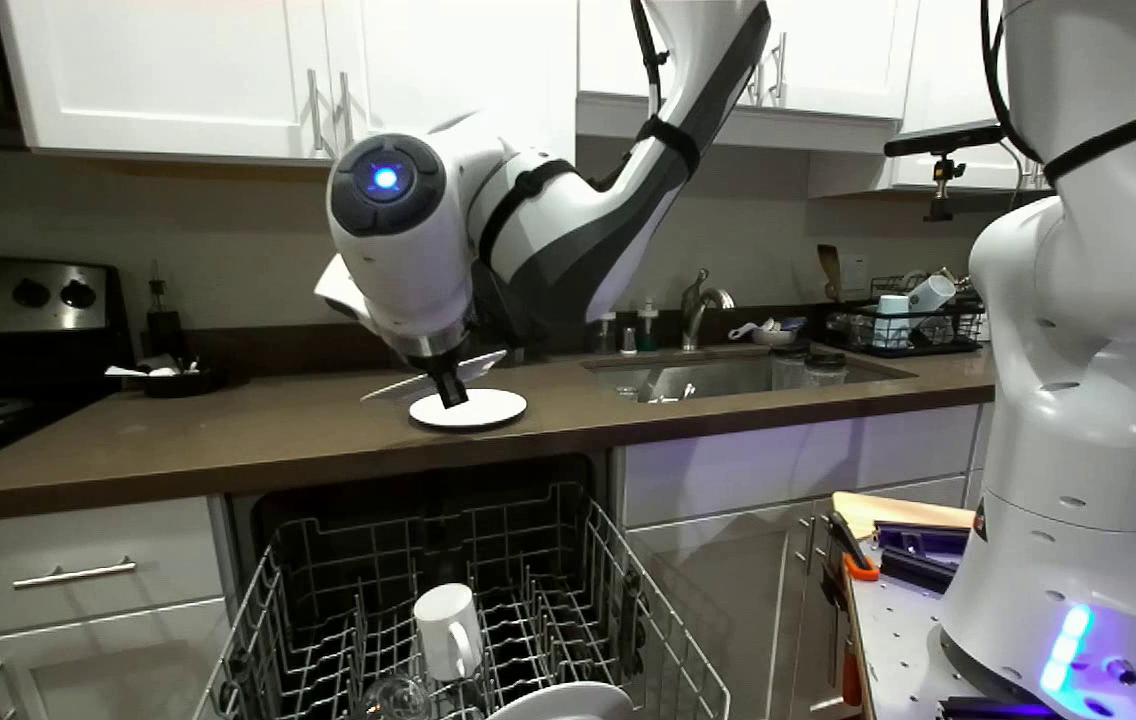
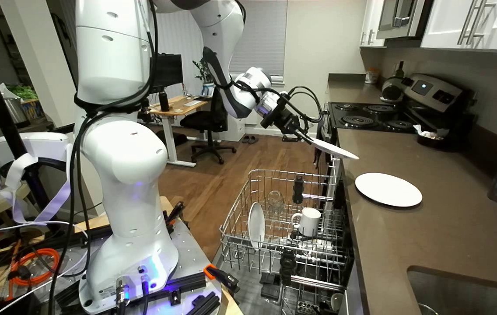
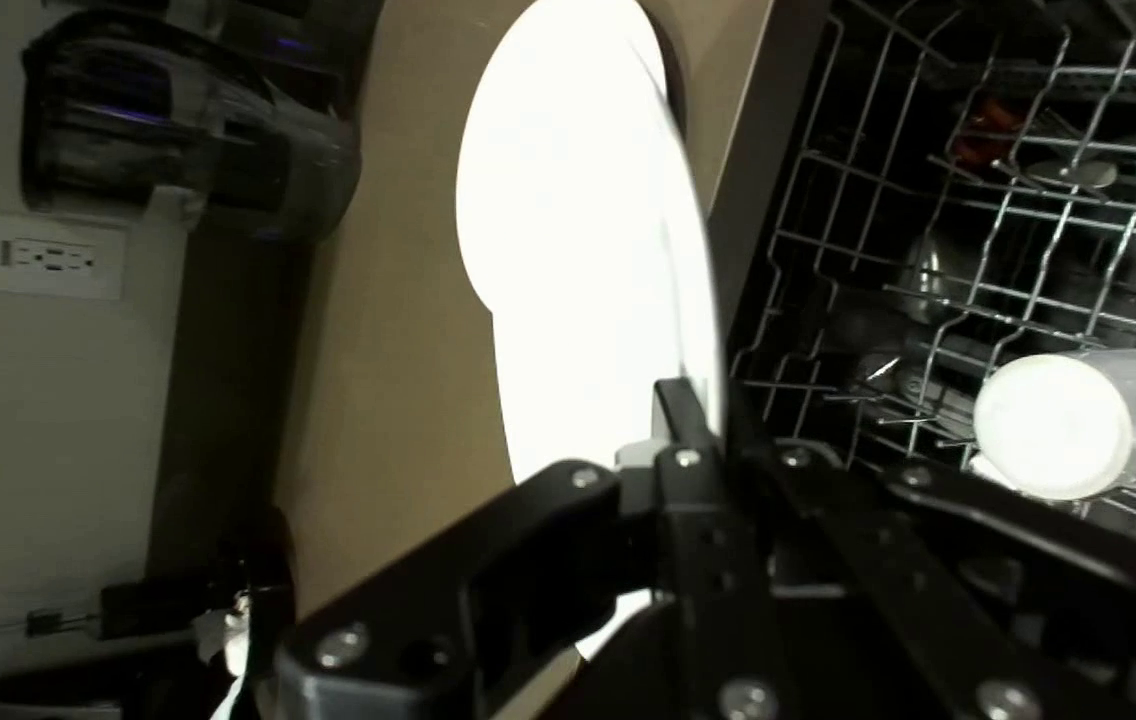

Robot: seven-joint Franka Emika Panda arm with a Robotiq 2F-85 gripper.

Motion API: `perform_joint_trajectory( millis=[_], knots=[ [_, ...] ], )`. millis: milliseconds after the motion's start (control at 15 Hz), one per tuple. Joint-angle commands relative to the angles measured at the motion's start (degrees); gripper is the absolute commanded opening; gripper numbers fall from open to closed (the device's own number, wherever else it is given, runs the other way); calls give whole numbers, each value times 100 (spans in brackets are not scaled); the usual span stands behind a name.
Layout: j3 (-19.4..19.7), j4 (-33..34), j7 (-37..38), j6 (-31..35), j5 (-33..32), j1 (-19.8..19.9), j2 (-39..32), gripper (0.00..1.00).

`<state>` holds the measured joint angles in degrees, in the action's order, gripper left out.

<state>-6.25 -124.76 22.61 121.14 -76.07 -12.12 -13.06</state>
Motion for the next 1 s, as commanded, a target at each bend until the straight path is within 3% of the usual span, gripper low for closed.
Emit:
perform_joint_trajectory(
  millis=[0,400,933],
  knots=[
    [7,75,600,-3,-720,102,-15,6],
    [56,193,1219,320,-1387,332,-233,6],
    [11,101,1053,512,-1130,425,-309,6]
  ],
)
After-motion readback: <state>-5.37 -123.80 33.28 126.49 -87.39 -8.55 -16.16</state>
